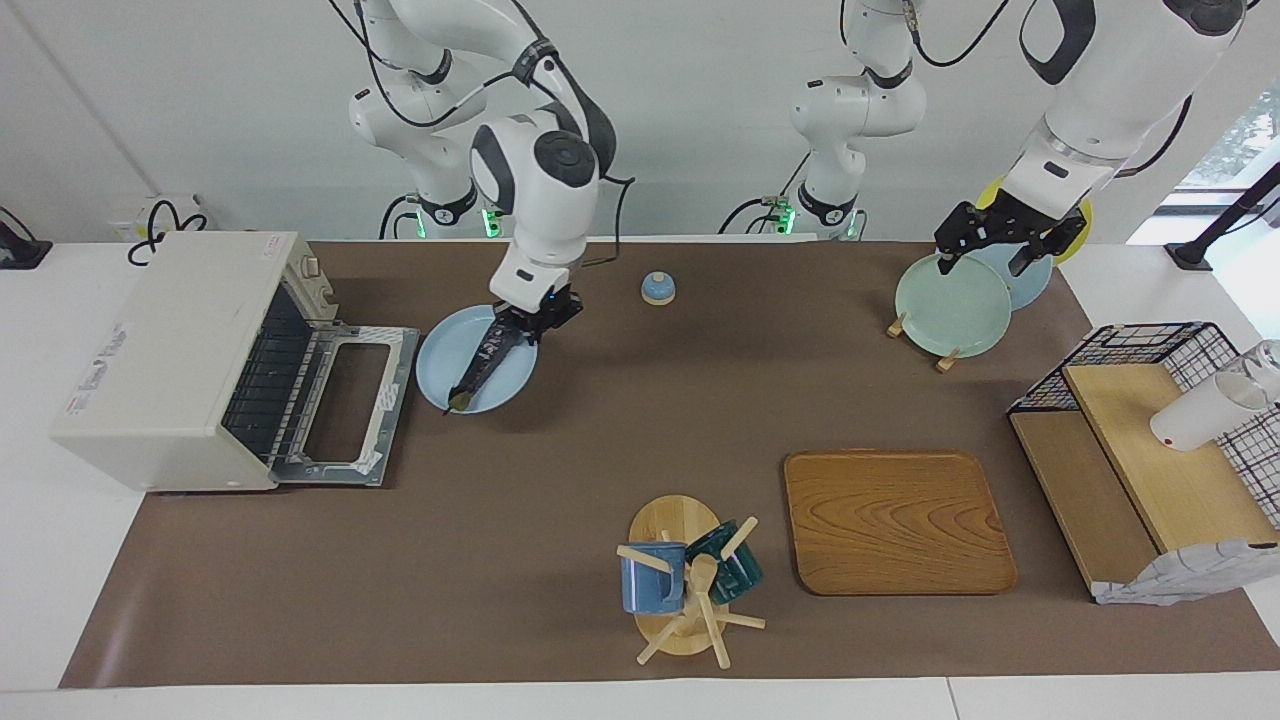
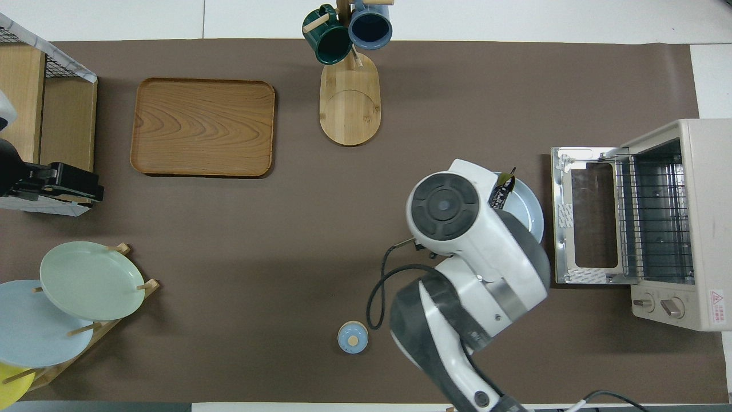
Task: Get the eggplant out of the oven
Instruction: 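Pull the blue plate with eggplant out onto the table with the right gripper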
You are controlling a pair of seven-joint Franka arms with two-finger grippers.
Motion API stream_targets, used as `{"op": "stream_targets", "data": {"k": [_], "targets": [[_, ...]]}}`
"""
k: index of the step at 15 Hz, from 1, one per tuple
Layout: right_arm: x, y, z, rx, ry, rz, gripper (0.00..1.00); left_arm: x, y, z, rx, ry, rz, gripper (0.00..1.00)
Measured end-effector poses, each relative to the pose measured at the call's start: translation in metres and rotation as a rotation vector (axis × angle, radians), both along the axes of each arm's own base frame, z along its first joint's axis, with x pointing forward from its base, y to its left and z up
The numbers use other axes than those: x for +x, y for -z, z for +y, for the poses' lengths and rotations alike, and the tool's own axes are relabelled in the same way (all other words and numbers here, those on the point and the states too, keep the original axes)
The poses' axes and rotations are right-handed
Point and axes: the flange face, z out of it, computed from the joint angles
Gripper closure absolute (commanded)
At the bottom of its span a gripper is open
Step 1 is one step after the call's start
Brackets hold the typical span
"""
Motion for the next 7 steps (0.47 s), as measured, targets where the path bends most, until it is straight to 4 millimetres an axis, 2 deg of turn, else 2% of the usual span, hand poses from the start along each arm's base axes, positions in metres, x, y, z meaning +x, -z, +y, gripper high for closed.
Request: {"op": "stream_targets", "data": {"k": [2,4,6,7], "targets": [[-0.008,0.001,0.073,-0.026,0.012,-0.013,1.00,0.000,0.000,0.000,0.000,0.000,0.000,0.00],[-0.019,0.012,0.134,-0.041,0.024,-0.032,1.00,0.000,0.000,0.000,0.000,0.000,0.000,0.00],[-0.018,0.035,0.170,0.005,0.035,-0.076,1.00,0.000,0.000,0.000,0.000,0.000,0.000,0.00],[-0.014,0.047,0.181,0.035,0.044,-0.091,1.00,0.000,0.000,0.000,0.000,0.000,0.000,0.00]]}}
